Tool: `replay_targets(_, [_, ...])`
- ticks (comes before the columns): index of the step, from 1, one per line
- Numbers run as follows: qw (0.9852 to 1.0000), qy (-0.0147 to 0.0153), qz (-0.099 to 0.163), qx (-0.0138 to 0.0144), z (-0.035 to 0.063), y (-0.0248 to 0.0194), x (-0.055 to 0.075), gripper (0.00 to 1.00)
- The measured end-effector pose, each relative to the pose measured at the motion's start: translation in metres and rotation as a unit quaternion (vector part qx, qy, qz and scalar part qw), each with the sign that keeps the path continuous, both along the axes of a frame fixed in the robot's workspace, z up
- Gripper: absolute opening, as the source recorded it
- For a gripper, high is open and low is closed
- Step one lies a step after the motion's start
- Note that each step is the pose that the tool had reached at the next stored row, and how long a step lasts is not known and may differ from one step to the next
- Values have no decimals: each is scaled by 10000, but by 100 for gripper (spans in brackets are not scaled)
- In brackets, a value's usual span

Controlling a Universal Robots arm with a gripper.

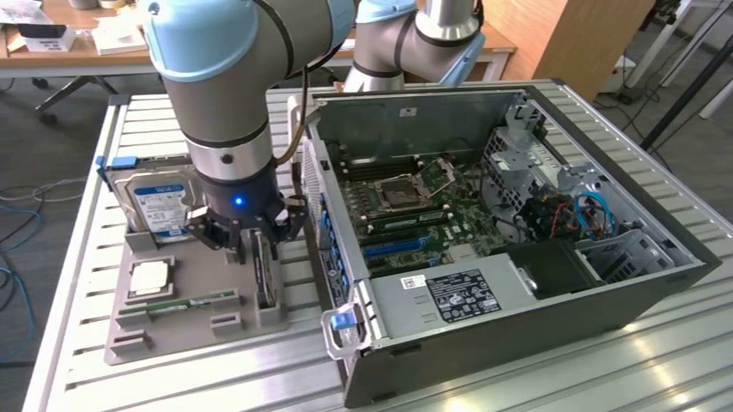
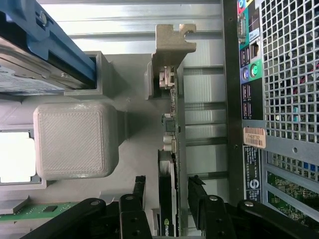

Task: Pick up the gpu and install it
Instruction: 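Pick up the gpu and move the gpu toward the slot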

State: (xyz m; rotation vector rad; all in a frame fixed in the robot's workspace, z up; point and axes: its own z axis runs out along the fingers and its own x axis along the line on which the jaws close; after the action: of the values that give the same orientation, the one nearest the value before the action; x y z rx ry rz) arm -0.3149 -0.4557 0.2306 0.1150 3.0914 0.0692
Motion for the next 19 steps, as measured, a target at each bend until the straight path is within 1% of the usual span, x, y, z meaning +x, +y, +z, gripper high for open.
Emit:
replay_targets(6, [10000,0,0,0,0,0,0,46])
replay_targets(7, [10000,0,0,0,0,0,0,39])
replay_targets(19, [10000,0,0,0,-8,-1,0,39])
